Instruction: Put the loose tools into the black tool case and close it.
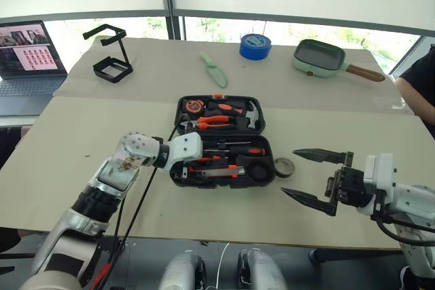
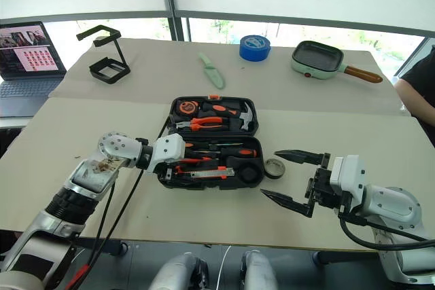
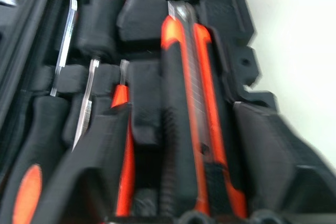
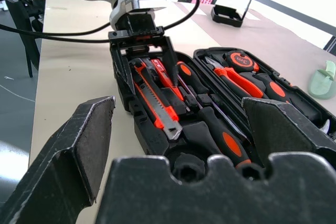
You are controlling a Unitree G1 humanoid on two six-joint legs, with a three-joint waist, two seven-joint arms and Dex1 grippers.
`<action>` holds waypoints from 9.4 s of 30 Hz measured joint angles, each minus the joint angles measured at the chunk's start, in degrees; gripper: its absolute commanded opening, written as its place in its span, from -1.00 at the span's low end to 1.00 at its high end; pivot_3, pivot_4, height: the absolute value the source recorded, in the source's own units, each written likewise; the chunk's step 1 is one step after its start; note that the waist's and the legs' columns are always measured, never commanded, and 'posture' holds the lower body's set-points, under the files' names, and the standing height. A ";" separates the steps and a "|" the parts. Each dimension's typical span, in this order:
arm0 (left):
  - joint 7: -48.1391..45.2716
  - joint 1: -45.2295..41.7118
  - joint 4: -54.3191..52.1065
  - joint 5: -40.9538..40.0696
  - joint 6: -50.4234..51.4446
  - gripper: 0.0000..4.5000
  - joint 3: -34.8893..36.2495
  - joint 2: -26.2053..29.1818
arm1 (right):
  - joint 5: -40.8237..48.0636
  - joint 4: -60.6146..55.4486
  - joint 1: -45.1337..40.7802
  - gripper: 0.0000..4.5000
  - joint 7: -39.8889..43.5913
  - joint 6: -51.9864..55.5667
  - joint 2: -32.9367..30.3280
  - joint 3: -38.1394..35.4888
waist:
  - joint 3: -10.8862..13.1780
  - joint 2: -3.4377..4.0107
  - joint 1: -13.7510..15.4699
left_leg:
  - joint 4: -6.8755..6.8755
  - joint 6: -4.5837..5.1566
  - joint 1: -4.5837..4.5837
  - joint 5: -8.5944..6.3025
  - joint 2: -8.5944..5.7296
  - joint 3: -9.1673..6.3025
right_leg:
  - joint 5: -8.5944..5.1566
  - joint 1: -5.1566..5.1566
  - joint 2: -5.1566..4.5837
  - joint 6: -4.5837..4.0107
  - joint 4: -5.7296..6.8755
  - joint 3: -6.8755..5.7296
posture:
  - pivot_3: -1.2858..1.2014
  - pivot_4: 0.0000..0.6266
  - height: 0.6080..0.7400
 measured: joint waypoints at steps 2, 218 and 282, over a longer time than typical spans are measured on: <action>-0.36 0.00 2.04 -1.26 -2.48 0.97 1.00 -1.16 | -0.02 0.03 -0.35 1.00 -0.04 0.00 0.02 0.06 | 0.00 0.00 0.04 | 0.02 0.02 -0.04 -0.01 0.00 0.00 | 0.07 -0.01 -0.01 -0.10 -0.01 -0.02 | 0.03 -0.52 1.00; 27.66 7.56 12.67 -11.82 14.32 -1.00 23.26 -4.09 | -33.99 68.19 -47.84 -1.00 -7.21 -12.68 16.18 22.75 | -0.22 0.68 -2.97 | -0.28 -0.48 -0.39 0.71 0.00 -0.02 | 0.55 -0.23 0.32 -0.26 -0.33 -0.96 | 0.03 -0.52 1.00; 26.91 -16.62 20.15 -16.51 59.55 -0.44 17.65 -3.40 | -12.61 44.01 -58.22 -0.97 -25.60 81.27 10.67 15.37 | -0.12 0.52 -2.41 | -0.15 -0.41 -0.87 0.95 -0.23 -0.12 | 0.62 -0.80 0.08 -0.33 0.21 -0.91 | 0.03 -0.52 1.00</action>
